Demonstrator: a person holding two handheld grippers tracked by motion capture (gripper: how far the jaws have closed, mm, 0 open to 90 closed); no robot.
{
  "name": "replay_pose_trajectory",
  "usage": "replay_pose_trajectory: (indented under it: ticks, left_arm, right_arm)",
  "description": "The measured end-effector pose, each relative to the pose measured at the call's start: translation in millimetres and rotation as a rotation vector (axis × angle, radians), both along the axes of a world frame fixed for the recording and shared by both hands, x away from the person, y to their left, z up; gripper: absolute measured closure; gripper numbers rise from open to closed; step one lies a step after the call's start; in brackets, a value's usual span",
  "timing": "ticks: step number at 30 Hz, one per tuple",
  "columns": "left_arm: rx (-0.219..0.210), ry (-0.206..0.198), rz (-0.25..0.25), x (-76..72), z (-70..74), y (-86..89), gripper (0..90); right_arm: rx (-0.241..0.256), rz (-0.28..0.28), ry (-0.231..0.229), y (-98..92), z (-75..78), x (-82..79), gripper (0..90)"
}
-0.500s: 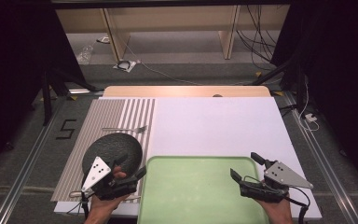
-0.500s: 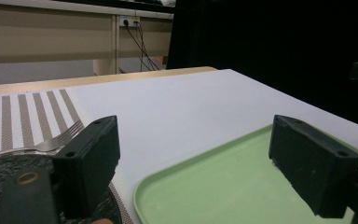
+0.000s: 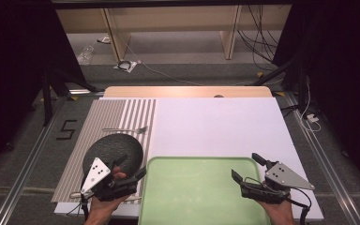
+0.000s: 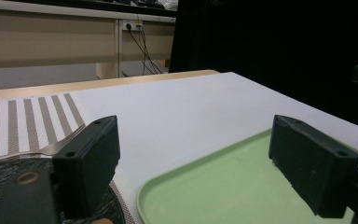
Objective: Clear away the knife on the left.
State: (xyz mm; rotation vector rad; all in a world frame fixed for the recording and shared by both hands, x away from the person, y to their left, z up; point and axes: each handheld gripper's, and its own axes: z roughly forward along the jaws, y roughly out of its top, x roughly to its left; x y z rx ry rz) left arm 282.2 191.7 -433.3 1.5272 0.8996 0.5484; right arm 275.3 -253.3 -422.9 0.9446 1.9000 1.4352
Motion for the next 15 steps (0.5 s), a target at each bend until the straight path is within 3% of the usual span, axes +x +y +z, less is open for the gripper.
replay_pose_trajectory:
  ticks: [9, 15]
  left_arm:
    - [0.058, -0.028, 0.012, -5.7, 14.2, 6.9, 17.4]
    - [0.104, -0.019, 0.0, -5.0, 23.4, 12.5, 16.8]
  right_arm:
    - [-0.009, 0.005, -0.001, 0.2, 0.2, -2.1, 14.7]
    - [-0.01, 0.006, -0.005, 0.4, 1.3, -3.1, 14.7]
